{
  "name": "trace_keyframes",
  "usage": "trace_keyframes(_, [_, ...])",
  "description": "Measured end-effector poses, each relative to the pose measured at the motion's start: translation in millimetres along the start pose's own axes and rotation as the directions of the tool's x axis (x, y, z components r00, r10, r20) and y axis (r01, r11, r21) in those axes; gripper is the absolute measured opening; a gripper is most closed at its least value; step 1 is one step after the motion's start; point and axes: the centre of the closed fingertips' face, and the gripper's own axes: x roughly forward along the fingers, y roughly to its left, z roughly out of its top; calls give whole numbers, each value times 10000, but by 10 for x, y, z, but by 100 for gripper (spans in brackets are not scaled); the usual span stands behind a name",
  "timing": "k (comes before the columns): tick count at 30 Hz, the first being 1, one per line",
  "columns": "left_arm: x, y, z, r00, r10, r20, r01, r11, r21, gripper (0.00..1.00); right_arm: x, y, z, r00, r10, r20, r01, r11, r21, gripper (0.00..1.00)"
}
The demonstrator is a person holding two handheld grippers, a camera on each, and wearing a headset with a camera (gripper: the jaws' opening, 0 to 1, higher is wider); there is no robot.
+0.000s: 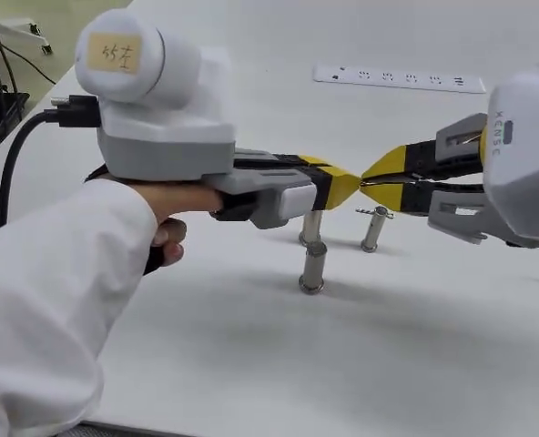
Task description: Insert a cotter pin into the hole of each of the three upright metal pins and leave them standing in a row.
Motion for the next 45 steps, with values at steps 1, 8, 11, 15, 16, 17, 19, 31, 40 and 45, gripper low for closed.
trace_keyframes(1, [-1, -1, -6, 10000, -33, -28, 33, 10000, 67, 0, -1, 8, 2, 10000, 34, -10, -34, 10000, -49, 0])
trace_keyframes(8, [-9, -11, -14, 10000, -59, -53, 59, 10000, 23, 0, -7, 24, 11, 10000, 74, 9, -74, 10000, -53, 0])
trace_keyframes(11, [-15, -15, -14, 10000, -22, -41, 21, 9997, -252, 0, -14, 24, 7, 10000, 48, -9, -48, 10000, -75, 0])
trace_keyframes(15, [-22, 1, -23, 10000, -27, -77, 23, 9983, -580, 0, -24, 35, 9, 10000, 65, -9, -65, 10000, -47, 0])
trace_keyframes(16, [-24, 0, -38, 9999, -54, -136, 40, 9951, -988, 0, -23, 44, 5, 10000, 87, -13, -87, 10000, -13, 0])
trace_keyframes(17, [-24, 2, -55, 9998, -52, -214, 23, 9909, -1343, 0, -21, 59, 2, 9999, 134, -2, -134, 9999, 27, 0])
trace_keyframes(19, [-23, 11, -57, 9998, -18, -210, -8, 9928, -1199, 0, -18, 73, 2, 9998, 170, 36, -170, 9998, 69, 0])
trace_keyframes(31, [-80, -20, -94, 9997, 93, -237, -125, 9899, -1415, 0, -27, 65, -65, 9999, 132, 50, -135, 9976, 676, 8])
trace_keyframes(40, [-117, -95, -81, 9997, -133, -225, 128, 9996, -260, 0, -42, 208, -185, 9927, 1125, 430, -1201, 9506, 2861, 16])
trace_keyframes(45, [-144, -118, -67, 9994, -296, -182, 314, 9939, 1054, 0, -43, 235, -167, 9815, 1433, 1270, -1845, 8855, 4265, 18])
